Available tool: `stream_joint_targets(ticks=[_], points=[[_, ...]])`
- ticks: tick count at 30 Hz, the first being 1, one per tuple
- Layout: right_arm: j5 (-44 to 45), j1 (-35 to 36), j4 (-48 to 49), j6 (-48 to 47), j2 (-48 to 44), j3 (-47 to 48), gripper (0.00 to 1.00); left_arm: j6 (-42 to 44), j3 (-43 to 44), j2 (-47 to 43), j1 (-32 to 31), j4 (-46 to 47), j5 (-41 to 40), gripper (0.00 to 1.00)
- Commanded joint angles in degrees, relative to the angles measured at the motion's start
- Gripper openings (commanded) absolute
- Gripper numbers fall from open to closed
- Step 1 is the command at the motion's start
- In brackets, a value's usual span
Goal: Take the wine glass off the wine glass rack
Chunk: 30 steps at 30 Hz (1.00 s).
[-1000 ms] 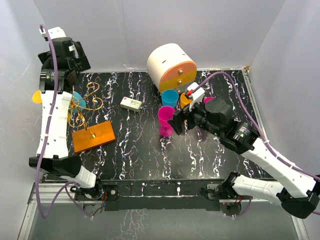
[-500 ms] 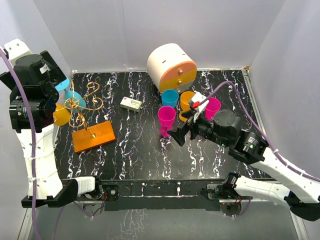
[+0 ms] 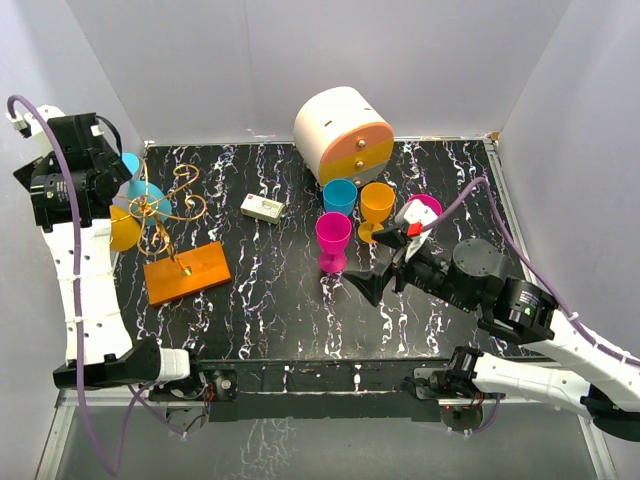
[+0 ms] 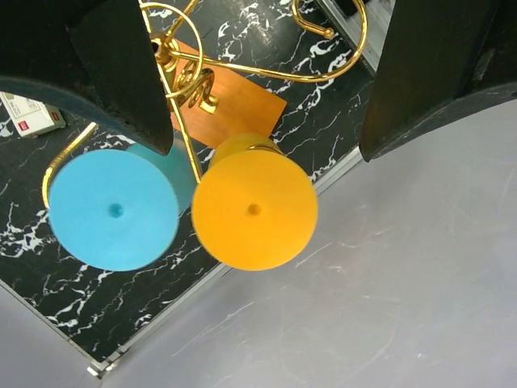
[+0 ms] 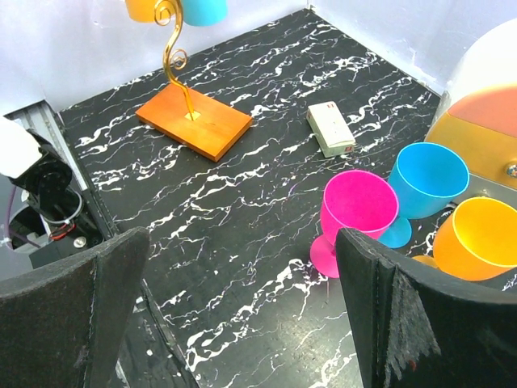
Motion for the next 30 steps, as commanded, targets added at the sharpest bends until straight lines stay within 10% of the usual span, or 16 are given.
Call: stream_joint_targets(ticks=[1,30], points=[[2.1,2.1,3.8,-1.3,-1.7,-0.4,0.98,-2.6,-1.7,-2.4,3.4,-1.4,1.4,0.99],[6.8,6.9,5.4,-2.4,-4.2,-2.5,0.98,-2.3,-5.7,0.5,10.6,3.8,10.1,0.99]])
